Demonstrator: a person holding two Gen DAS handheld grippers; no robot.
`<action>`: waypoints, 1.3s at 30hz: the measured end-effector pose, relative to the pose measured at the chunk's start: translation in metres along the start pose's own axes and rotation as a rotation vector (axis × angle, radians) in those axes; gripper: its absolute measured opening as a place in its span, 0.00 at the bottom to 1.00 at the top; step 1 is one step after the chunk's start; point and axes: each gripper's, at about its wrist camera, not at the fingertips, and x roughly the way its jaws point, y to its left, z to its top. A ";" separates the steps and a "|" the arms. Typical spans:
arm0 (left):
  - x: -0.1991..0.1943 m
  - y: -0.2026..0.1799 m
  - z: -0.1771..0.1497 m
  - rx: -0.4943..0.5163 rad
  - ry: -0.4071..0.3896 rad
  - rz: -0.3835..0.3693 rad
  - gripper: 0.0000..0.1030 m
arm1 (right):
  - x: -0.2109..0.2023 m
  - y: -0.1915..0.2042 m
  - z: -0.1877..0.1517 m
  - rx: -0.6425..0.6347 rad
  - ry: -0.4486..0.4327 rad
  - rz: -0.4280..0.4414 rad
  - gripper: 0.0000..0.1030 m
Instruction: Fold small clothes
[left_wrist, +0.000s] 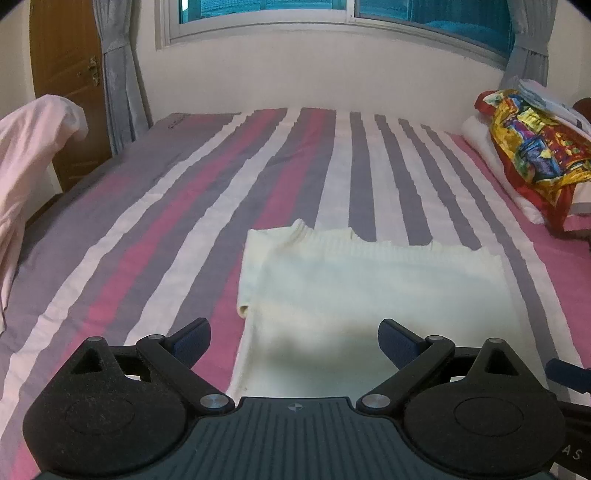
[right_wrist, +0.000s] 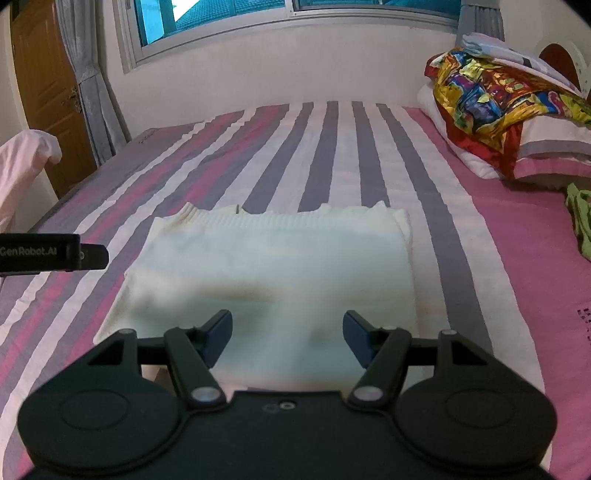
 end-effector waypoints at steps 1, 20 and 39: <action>0.002 0.000 -0.001 0.000 0.007 -0.001 0.94 | 0.001 0.000 0.000 -0.002 0.000 -0.001 0.64; 0.093 0.055 -0.079 -0.360 0.292 -0.113 0.94 | 0.057 -0.001 -0.013 0.000 0.065 -0.032 0.64; 0.127 0.083 -0.109 -0.825 0.211 -0.409 0.93 | 0.072 0.003 -0.018 -0.001 0.081 0.000 0.64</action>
